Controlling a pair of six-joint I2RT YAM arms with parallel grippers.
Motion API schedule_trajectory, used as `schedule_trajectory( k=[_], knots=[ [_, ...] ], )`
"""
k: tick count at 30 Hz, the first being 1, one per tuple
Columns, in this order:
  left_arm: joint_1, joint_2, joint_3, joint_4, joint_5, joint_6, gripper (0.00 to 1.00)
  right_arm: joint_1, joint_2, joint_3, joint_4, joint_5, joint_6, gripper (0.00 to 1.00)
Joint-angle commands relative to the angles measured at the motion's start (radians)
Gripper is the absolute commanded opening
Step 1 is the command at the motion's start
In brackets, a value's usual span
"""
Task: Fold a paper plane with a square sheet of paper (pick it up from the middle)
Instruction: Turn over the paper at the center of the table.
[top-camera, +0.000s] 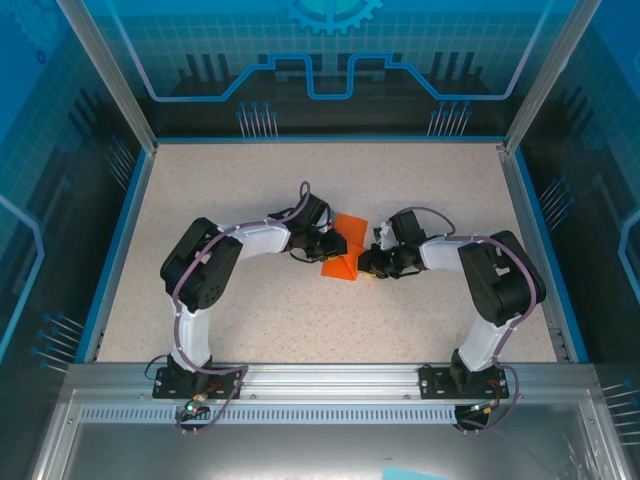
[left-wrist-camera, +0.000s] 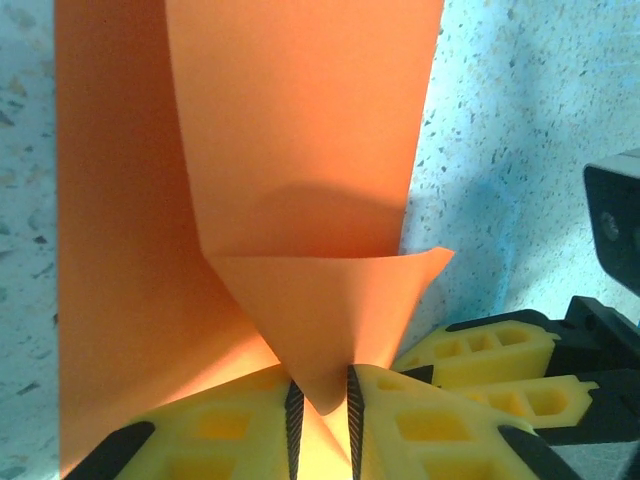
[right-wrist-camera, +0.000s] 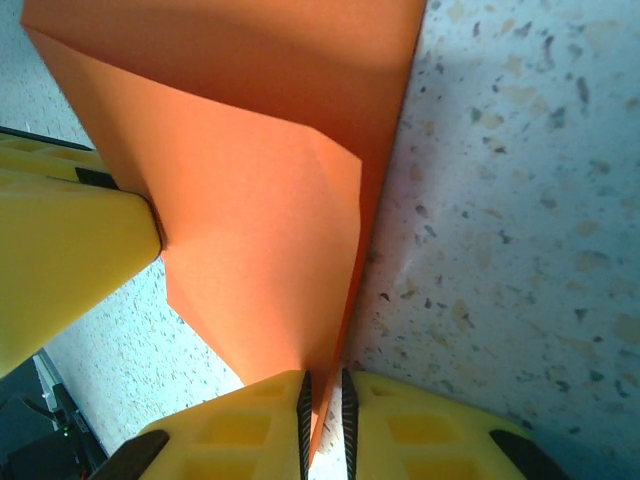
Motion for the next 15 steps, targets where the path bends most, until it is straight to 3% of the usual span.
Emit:
schedule_trajectory(
  k=[1, 7, 15],
  knots=[
    [-0.004, 0.009, 0.034, -0.025, 0.015, 0.016, 0.17, -0.016, -0.007, -0.006, -0.011, -0.016, -0.006, 0.20],
    [-0.002, -0.008, 0.047, -0.042, 0.031, 0.015, 0.08, -0.041, -0.050, -0.011, 0.010, -0.060, 0.017, 0.26],
    [0.011, -0.067, 0.084, -0.077, 0.076, 0.002, 0.06, -0.100, -0.103, -0.064, 0.186, -0.221, 0.153, 0.43]
  ],
)
